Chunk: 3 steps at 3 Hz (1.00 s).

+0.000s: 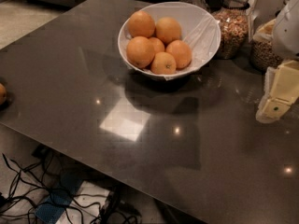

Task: Pick orange from white bowl

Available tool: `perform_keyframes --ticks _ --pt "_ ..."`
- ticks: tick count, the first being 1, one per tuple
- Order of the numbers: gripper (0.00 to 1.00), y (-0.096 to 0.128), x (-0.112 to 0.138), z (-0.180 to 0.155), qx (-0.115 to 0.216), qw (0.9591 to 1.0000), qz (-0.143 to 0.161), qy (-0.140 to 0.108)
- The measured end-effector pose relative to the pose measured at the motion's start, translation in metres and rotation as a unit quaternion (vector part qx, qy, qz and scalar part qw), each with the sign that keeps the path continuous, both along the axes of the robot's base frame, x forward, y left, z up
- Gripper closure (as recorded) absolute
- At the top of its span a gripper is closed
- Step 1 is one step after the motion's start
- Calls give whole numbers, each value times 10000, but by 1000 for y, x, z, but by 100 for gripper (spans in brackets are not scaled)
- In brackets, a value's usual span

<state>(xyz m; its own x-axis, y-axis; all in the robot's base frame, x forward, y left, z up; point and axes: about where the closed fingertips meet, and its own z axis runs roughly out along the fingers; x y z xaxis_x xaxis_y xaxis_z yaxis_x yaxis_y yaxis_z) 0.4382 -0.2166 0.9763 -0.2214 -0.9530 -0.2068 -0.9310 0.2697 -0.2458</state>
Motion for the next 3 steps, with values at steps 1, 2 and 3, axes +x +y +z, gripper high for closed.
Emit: perform_keyframes --ticks 1,2,3 --pt "0 0 0 0 0 10000 0 0" --pt "0 8 4 -2 145 9999 74 -42" --pt "0 29 19 -11 399 9988 233 -127"
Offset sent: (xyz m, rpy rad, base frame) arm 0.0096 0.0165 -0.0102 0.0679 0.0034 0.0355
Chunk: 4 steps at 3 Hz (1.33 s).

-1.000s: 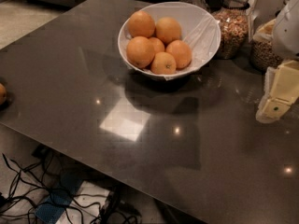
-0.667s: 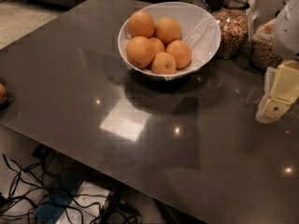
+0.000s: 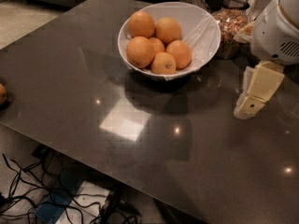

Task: Pick orange from white bowl

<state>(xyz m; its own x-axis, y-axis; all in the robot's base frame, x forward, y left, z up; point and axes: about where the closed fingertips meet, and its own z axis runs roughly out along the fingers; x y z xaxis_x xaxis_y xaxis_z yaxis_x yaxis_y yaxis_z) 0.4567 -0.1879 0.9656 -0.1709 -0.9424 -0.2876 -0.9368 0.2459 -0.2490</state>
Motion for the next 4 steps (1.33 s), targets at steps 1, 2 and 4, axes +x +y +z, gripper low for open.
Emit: perform_keyframes --ticks 1,2,4 --pt "0 32 25 -2 300 9991 216 -222" --pt "0 61 45 1 565 9966 424 -428" --pt "0 96 66 5 793 9927 722 -545"
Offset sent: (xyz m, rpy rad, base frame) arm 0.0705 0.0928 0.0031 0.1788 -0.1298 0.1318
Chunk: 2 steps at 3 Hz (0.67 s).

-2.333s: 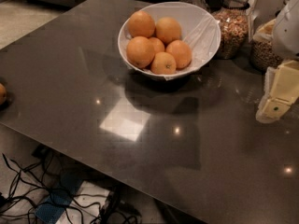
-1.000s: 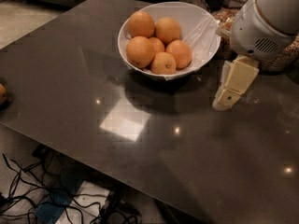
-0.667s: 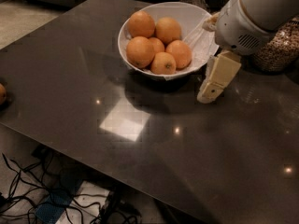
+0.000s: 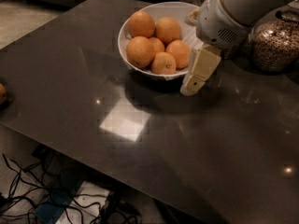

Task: Pick orange from white bowl

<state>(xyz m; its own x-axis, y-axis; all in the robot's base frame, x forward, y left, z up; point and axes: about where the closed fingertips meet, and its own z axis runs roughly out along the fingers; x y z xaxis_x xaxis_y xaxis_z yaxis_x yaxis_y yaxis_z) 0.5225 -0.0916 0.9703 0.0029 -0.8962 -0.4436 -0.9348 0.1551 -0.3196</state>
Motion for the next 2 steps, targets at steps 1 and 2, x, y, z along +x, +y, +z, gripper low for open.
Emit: perform_keyframes --ticks 1,2 --pt "0 6 2 0 100 9999 -134 -38" --pt "0 19 7 4 196 9994 -248 -164"
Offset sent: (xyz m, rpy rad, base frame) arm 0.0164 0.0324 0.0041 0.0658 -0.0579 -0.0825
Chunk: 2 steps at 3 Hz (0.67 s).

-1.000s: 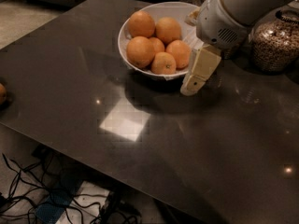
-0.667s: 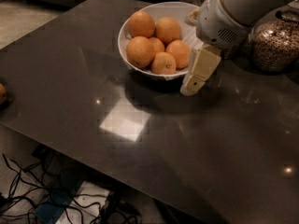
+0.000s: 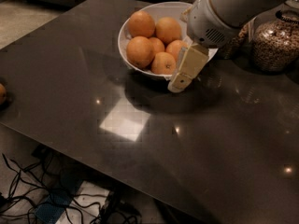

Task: Pick orange from white bowl

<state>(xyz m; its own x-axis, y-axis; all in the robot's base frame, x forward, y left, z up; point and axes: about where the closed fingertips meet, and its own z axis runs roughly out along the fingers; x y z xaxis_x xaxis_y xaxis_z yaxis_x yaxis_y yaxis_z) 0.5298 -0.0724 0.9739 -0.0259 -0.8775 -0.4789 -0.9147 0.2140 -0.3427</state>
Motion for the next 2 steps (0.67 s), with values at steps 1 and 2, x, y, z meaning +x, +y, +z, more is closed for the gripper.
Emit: perform_keyframes --ticks 1,2 --pt "0 11 7 2 67 9994 -320 -125" --pt "0 26 13 2 196 9979 -605 -99"
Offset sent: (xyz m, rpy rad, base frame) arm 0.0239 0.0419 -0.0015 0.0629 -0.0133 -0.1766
